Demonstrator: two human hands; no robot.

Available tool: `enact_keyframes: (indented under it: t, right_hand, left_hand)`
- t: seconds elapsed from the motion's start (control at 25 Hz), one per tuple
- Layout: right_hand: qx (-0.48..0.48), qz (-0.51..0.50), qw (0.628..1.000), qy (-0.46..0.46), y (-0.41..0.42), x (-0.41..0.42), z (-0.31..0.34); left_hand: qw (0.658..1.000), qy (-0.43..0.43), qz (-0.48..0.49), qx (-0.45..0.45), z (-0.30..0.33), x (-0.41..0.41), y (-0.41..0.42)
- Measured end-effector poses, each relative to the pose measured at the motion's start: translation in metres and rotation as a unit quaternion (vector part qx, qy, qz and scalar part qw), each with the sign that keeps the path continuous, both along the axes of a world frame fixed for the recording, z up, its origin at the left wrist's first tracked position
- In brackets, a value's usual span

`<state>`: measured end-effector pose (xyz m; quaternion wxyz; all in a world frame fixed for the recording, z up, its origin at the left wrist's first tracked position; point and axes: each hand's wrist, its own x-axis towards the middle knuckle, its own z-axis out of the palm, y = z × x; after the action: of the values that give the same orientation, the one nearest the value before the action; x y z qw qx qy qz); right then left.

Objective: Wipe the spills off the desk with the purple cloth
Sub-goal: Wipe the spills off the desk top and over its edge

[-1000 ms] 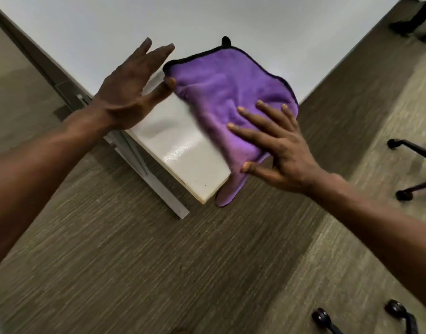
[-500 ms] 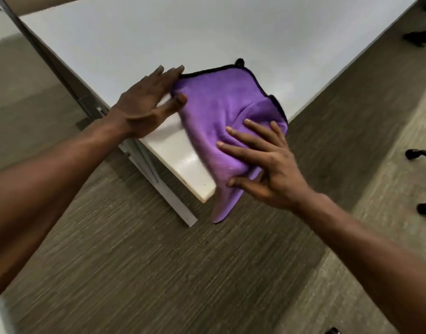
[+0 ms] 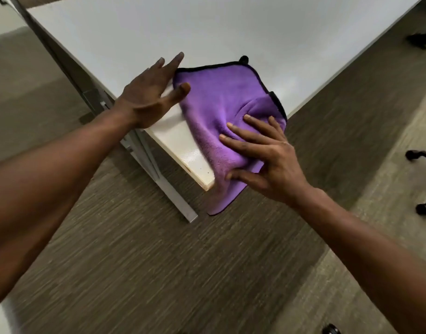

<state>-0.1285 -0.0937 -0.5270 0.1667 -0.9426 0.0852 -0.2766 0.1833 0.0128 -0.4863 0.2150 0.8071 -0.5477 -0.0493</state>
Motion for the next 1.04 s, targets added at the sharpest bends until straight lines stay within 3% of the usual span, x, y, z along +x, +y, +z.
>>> enact_keyframes:
  t: [0.12,0.24,0.44,0.56,0.8,1.04]
  right_hand:
    - [-0.011,0.065,0.997,0.027,-0.021,0.006,0.013]
    - [0.0,0.029,0.997,0.076,-0.057,-0.002,0.025]
    - [-0.007,-0.015,1.0,0.016,-0.015,-0.003,0.008]
    - [-0.028,0.016,0.999,-0.011,0.006,0.003,-0.001]
    - [0.006,0.033,0.997,0.076,-0.057,0.0,0.026]
    - [-0.023,0.026,0.999,0.022,-0.015,0.003,0.006]
  left_hand:
    - [1.0,-0.004,0.002,0.004,0.002,0.0,0.004]
    - [1.0,-0.012,-0.003,-0.006,0.003,-0.003,0.002]
    - [1.0,-0.023,-0.002,-0.01,0.005,-0.002,0.0]
    - [0.999,-0.031,-0.001,-0.011,0.004,0.0,0.0]
    - [0.999,0.001,0.016,-0.05,0.002,-0.004,0.005]
    - [0.999,-0.018,0.013,-0.04,0.004,-0.002,0.0]
